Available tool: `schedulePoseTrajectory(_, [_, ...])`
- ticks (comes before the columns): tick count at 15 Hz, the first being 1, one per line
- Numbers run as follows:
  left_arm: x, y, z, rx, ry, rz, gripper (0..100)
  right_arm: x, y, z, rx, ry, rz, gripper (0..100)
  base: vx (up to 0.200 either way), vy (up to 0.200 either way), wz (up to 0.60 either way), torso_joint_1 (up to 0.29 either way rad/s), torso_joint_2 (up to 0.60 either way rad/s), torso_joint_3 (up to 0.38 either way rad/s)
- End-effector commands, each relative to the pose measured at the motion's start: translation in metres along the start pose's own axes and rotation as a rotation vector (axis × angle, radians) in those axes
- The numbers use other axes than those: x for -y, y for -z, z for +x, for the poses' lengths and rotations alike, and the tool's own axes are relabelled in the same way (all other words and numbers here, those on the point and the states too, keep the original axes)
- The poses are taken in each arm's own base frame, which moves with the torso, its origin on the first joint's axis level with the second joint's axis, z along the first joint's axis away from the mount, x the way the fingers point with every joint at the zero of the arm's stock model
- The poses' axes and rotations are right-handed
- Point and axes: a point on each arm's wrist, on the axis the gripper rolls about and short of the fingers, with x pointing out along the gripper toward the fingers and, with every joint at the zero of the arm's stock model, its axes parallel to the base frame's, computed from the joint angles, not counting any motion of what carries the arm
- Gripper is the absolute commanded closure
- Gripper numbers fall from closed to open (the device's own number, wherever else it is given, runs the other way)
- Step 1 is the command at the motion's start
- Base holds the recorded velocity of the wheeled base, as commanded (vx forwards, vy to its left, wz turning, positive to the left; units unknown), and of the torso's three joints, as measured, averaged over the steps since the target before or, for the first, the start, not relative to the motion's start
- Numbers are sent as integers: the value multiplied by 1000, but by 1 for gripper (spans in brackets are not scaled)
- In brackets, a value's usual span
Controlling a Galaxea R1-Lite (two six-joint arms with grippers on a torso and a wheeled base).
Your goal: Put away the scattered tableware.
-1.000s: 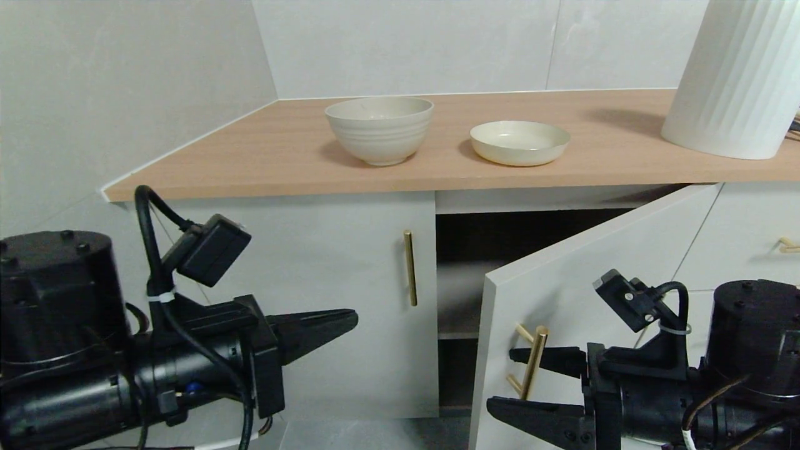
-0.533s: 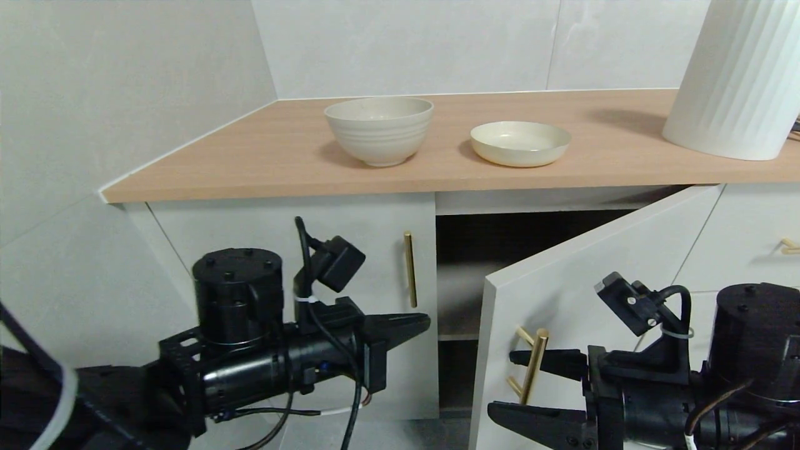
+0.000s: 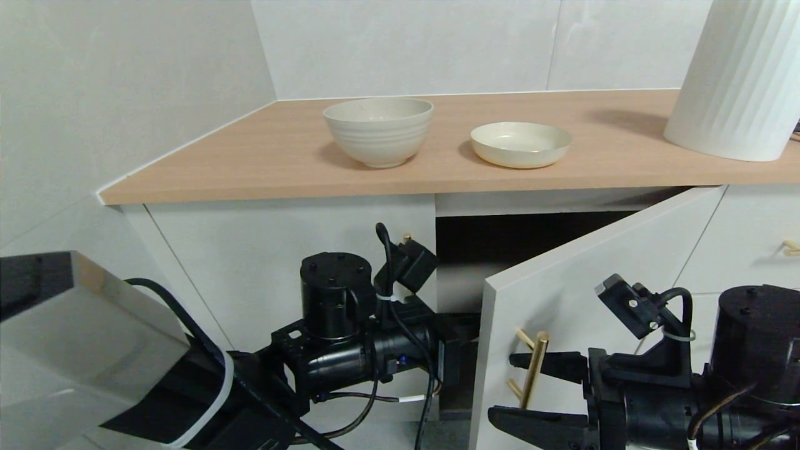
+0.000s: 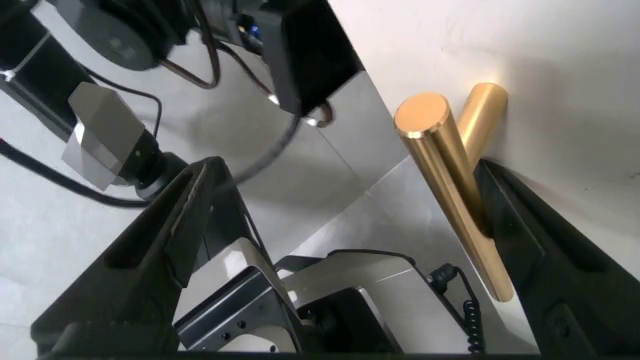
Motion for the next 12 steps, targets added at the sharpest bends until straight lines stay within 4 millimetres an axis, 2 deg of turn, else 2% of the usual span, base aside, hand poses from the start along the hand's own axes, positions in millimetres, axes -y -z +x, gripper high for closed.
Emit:
schedulePoseTrajectory(1, [5,4,7,6,21,-3,100,1,0,0,-1,5,1,0,0,0,0,0,0,0])
schedulePoseTrajectory(4, [10,3,8,19,38,-11,100,1,0,-1,2,9,-15,0,0,0,0,0,0,0])
schedulePoseTrajectory(7, [13,6,10,11,49,-13,100,14,-1,-6,12,70,-57,0,0,0,0,0,0,0])
schedulePoseTrajectory(9, [14,5,10,12,51,-14,100,19,-5,-13,42,119,-77,0,0,0,0,0,0,0])
schedulePoseTrajectory(12, [13,4,10,15,50,-13,100,7,1,-39,50,208,-67,0,0,0,0,0,0,0])
